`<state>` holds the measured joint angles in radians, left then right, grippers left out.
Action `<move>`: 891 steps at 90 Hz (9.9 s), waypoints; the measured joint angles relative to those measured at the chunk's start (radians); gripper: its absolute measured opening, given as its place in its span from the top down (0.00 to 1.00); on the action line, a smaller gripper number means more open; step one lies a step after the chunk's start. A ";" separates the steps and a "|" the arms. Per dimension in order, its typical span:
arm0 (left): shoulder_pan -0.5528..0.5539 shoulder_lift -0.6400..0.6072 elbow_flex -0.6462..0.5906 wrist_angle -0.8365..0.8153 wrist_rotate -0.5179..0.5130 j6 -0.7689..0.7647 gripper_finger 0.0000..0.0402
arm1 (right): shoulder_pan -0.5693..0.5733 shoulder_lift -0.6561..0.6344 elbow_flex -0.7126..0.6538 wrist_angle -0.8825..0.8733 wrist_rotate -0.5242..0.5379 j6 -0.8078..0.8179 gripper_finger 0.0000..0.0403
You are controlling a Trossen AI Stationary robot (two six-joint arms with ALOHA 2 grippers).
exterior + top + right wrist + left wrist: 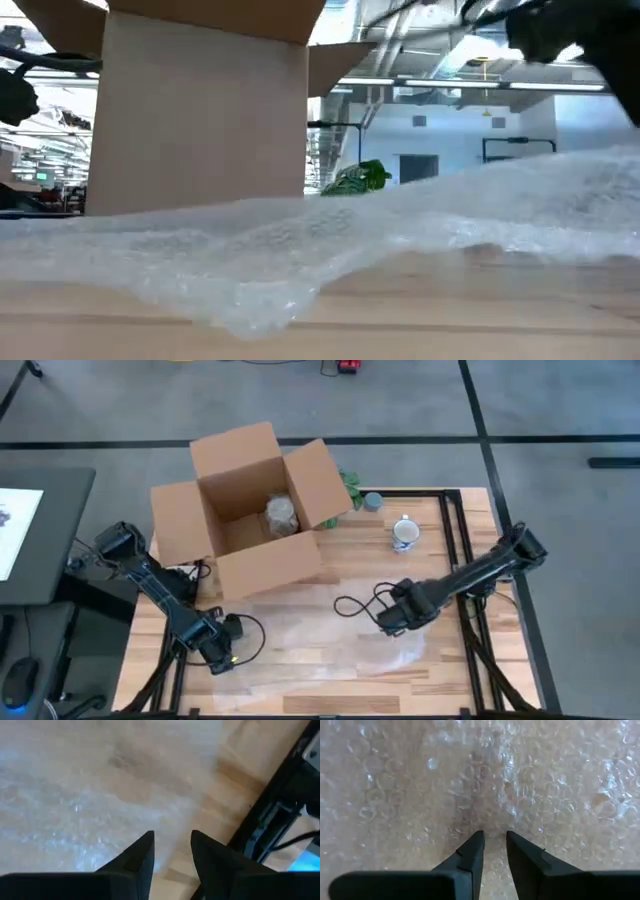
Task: Wrap mug
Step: Wrap the blue mug with the bubble wrap
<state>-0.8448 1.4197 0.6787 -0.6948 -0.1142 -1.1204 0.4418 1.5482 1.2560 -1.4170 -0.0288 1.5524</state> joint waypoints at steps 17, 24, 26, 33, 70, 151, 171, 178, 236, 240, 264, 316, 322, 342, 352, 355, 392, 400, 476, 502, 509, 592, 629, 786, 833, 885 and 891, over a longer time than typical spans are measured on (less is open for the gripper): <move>0.007 0.000 0.061 -0.057 -0.054 0.116 0.84 | -0.039 -0.165 0.060 -0.012 0.063 0.044 0.70; 0.010 0.000 0.085 -0.060 -0.060 0.153 0.84 | -0.083 -0.218 0.095 -0.003 0.110 -0.003 0.68; 0.011 0.000 0.091 -0.062 -0.061 0.158 0.84 | -0.100 -0.231 0.106 0.000 0.122 -0.031 0.67; 0.011 0.000 0.120 -0.059 -0.062 0.166 0.84 | -0.167 -0.261 0.141 0.028 0.157 -0.147 0.64; 0.010 0.000 0.225 -0.061 -0.059 -0.061 0.84 | -0.615 -0.222 0.170 0.087 0.114 -0.880 0.35; 0.003 -0.001 0.224 -0.048 -0.115 -0.410 0.84 | -0.854 -0.032 0.029 0.142 0.051 -1.558 0.34; 0.002 -0.001 0.224 -0.036 -0.114 -0.441 0.84 | -0.895 -0.032 -0.053 0.198 0.057 -1.561 0.34; 0.002 -0.001 0.224 -0.020 -0.113 -0.442 0.84 | -0.916 -0.031 -0.087 0.249 0.062 -1.561 0.34; 0.002 0.000 0.224 0.032 -0.090 -0.460 0.84 | -0.959 -0.045 -0.229 0.333 0.084 -1.507 0.96; 0.002 -0.001 0.224 0.032 -0.083 -0.455 0.84 | -0.939 -0.056 -0.210 0.284 0.094 -1.453 0.97; 0.007 0.006 0.182 0.026 -0.081 -0.392 0.84 | -0.635 -0.130 0.000 -0.001 0.062 -1.133 0.98; 0.156 0.150 0.100 0.078 -0.102 -0.101 0.84 | -0.062 0.166 0.130 0.290 0.002 -0.559 0.99; 0.165 0.132 0.100 0.055 -0.107 -0.092 0.84 | -0.061 0.212 0.136 0.279 -0.017 -0.555 0.99; 0.169 0.073 0.196 -0.142 -0.178 -0.059 0.84 | -0.030 0.267 0.144 0.251 -0.061 -0.521 0.99; 0.169 0.045 0.245 -0.138 -0.218 -0.023 0.84 | 0.004 0.267 0.143 0.218 -0.061 -0.477 0.99; 0.169 0.042 0.258 -0.132 -0.229 -0.009 0.84 | 0.017 0.267 0.144 0.203 -0.061 -0.468 0.99; 0.084 0.040 0.363 -0.168 -0.174 -0.114 0.84 | 0.105 0.252 0.187 0.144 -0.087 -0.389 0.99; 0.043 0.040 0.366 -0.174 -0.169 -0.195 0.84 | 0.072 0.250 0.277 0.163 -0.077 -0.397 0.99; -0.067 0.040 0.366 -0.282 -0.186 -0.410 0.84 | -0.066 0.468 0.395 0.120 0.005 -0.562 0.99; -0.067 0.040 0.366 -0.271 -0.186 -0.410 0.84 | -0.011 0.467 0.419 0.070 -0.060 -0.496 0.99; -0.075 0.040 0.366 -0.257 -0.187 -0.410 0.84 | -0.016 0.467 0.514 0.001 -0.057 -0.495 0.99; -0.198 0.040 0.364 -0.279 -0.190 -0.459 0.84 | -0.135 0.726 0.900 0.033 -0.025 -0.608 0.99; -0.198 0.040 0.364 -0.217 -0.215 -0.450 0.84 | -0.134 0.758 0.932 -0.083 -0.035 -0.631 0.99; -0.133 0.120 0.067 0.210 -0.311 -0.957 0.54 | -0.002 0.351 0.867 0.007 0.122 -0.545 0.55; -0.058 0.145 0.017 0.226 -0.249 -1.036 0.44 | 0.050 0.353 0.867 -0.051 0.115 -0.530 0.55; 0.034 0.235 0.030 0.275 -0.391 -0.911 0.90 | 0.050 0.353 0.867 -0.052 0.115 -0.539 0.55; 0.038 0.237 0.029 0.307 -0.415 -0.881 0.97 | 0.050 0.353 0.867 -0.052 0.115 -0.539 0.55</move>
<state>-0.8063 1.6562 0.7078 -0.3873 -0.5296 -2.0013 0.4913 1.9017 2.1227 -1.4693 0.0858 1.0130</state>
